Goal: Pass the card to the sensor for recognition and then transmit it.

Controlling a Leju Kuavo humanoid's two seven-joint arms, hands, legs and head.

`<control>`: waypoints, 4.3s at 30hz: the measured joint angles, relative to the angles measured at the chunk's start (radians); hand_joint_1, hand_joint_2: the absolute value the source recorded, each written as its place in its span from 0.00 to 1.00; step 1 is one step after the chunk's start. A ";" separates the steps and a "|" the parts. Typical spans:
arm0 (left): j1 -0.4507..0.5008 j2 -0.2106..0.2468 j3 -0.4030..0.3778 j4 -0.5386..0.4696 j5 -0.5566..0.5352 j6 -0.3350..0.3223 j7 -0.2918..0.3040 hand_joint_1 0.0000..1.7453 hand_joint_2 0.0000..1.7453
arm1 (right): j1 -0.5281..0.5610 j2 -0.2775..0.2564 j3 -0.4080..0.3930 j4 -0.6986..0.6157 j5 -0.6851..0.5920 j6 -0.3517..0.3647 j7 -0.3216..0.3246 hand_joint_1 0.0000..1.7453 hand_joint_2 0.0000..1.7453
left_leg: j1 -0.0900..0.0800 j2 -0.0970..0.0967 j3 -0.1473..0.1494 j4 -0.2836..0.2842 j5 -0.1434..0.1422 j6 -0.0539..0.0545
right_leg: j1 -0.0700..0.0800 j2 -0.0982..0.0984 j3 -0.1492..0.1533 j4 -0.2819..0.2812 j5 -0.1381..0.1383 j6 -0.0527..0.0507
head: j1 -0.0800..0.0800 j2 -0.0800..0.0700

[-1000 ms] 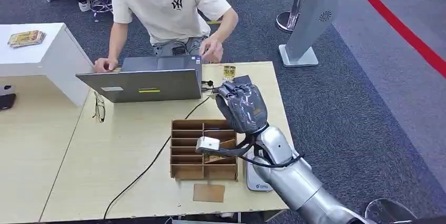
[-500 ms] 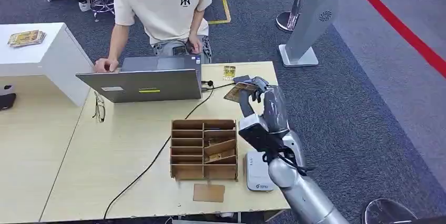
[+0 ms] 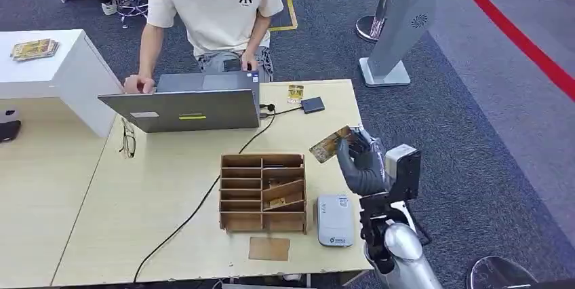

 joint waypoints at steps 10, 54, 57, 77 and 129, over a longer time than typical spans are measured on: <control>0.015 -0.027 0.048 -0.050 0.034 -0.024 0.021 0.00 0.00 | 0.072 -0.010 -0.077 0.047 -0.023 -0.005 0.037 1.00 1.00 | 0.000 0.000 0.000 0.000 0.000 0.000 | 0.000 0.000 0.000 0.000 0.000 0.000 | 0.000 0.000; 0.047 -0.114 0.183 -0.266 0.023 -0.143 0.094 0.00 0.00 | 0.195 -0.134 -0.071 0.089 0.156 0.006 0.160 1.00 1.00 | 0.000 0.000 0.000 0.000 0.000 0.000 | 0.000 0.000 0.000 0.000 0.000 0.000 | 0.000 0.000; 0.047 -0.114 0.183 -0.266 0.025 -0.141 0.094 0.00 0.00 | 0.194 -0.134 -0.049 0.067 0.217 -0.014 0.162 1.00 1.00 | 0.000 0.000 0.000 0.000 0.000 0.000 | 0.000 0.000 0.000 0.000 0.000 0.000 | 0.000 0.000; 0.047 -0.112 0.123 -0.277 0.135 -0.126 0.128 0.00 0.00 | 0.175 -0.134 0.005 0.039 0.619 -0.070 0.203 1.00 1.00 | 0.000 0.000 0.000 0.000 0.000 0.000 | 0.000 0.000 0.000 0.000 0.000 0.000 | 0.000 0.000; 0.165 -0.098 -0.232 -0.414 0.446 -0.086 0.283 0.00 0.00 | 0.084 -0.129 0.049 0.251 0.828 -0.064 0.314 1.00 1.00 | 0.000 0.000 0.000 0.000 0.000 0.000 | 0.000 0.000 0.001 0.000 0.000 0.000 | 0.000 0.000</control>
